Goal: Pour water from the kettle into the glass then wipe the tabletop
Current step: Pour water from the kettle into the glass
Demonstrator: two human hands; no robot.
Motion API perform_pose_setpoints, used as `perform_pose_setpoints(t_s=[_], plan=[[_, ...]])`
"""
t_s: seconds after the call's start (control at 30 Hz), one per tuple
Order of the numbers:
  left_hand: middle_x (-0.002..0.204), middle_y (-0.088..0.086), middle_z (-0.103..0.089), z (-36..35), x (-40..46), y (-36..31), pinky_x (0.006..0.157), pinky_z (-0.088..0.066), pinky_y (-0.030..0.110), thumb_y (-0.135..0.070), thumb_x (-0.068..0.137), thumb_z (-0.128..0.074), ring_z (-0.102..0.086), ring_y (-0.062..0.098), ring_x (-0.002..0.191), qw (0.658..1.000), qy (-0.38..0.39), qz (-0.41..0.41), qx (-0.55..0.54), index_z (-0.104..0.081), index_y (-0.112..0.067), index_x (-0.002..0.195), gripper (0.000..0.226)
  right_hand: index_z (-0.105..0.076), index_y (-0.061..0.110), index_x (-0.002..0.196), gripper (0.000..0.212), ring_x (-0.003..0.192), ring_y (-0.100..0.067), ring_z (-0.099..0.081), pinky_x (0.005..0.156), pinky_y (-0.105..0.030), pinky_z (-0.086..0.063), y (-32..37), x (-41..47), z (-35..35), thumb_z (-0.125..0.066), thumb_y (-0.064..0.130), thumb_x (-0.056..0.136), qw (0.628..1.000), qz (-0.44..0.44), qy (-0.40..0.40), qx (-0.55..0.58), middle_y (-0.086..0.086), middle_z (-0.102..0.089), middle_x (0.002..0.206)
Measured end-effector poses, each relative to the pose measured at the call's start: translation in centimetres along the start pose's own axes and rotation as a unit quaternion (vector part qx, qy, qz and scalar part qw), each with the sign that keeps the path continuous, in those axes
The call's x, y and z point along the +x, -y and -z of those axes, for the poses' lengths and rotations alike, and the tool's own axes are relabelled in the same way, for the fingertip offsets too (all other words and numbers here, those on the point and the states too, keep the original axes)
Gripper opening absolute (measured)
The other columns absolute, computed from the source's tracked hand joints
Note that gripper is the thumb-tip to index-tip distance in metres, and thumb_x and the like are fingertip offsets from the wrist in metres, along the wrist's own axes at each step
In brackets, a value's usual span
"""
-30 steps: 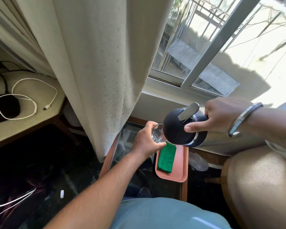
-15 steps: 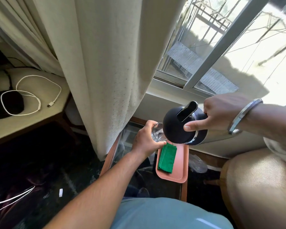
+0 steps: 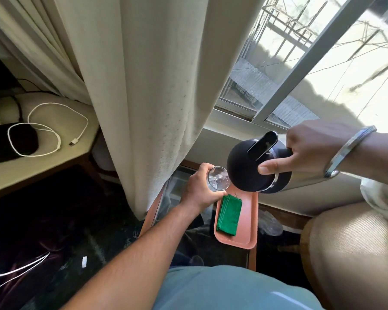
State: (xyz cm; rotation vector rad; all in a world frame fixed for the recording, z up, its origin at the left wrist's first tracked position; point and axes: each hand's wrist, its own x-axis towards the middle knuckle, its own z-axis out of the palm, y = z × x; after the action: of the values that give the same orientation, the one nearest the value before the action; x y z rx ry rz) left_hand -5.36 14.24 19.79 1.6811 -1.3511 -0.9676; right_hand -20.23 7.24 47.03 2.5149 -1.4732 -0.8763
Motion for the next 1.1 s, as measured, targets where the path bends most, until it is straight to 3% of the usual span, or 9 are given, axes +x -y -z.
perform_pose_setpoints(t_s=[0.13, 0.37, 0.7, 1.1], plan=[[0.102, -0.013, -0.066, 0.09, 0.16, -0.01, 0.073, -0.059, 0.035, -0.039, 0.057, -0.089, -0.065, 0.008, 0.09, 1.0, 0.001, 0.001, -0.002, -0.047, -0.037, 0.111, 0.069, -0.038, 0.012, 0.041, 0.1, 0.038, -0.018, -0.032, 0.046, -0.028, -0.027, 0.06, -0.25, 0.37, -0.015, 0.109, 0.032, 1.0, 0.0, -0.001, -0.009, 0.005, -0.031, 0.038], [0.099, -0.016, -0.064, 0.19, 0.04, -0.02, 0.07, -0.056, 0.025, -0.038, 0.058, -0.09, -0.064, 0.005, 0.088, 1.0, 0.01, 0.0, -0.001, -0.045, -0.038, 0.11, 0.069, -0.04, 0.012, 0.042, 0.099, 0.039, -0.017, -0.032, 0.046, -0.027, -0.028, 0.08, -0.57, 0.64, -0.014, 0.108, 0.034, 1.0, 0.006, 0.003, -0.009, 0.005, -0.033, 0.039], [0.092, -0.02, -0.059, -0.12, -0.08, -0.09, 0.07, -0.057, 0.028, -0.041, 0.057, -0.092, -0.065, 0.007, 0.086, 1.0, 0.017, 0.002, 0.017, -0.045, -0.039, 0.108, 0.069, -0.038, 0.015, 0.045, 0.096, 0.041, -0.018, -0.031, 0.047, -0.028, -0.027, 0.2, -0.79, 0.98, -0.013, 0.107, 0.033, 0.999, 0.012, 0.012, -0.034, 0.004, -0.033, 0.042], [0.101, -0.012, -0.065, -0.23, -0.04, -0.25, 0.072, -0.06, 0.031, -0.04, 0.058, -0.093, -0.065, 0.008, 0.09, 1.0, 0.017, 0.001, 0.018, -0.046, -0.034, 0.114, 0.073, -0.04, 0.016, 0.044, 0.095, 0.042, -0.018, -0.031, 0.047, -0.03, -0.028, 0.05, -0.82, 1.01, -0.013, 0.106, 0.032, 0.999, 0.02, 0.02, -0.017, 0.003, -0.033, 0.044]])
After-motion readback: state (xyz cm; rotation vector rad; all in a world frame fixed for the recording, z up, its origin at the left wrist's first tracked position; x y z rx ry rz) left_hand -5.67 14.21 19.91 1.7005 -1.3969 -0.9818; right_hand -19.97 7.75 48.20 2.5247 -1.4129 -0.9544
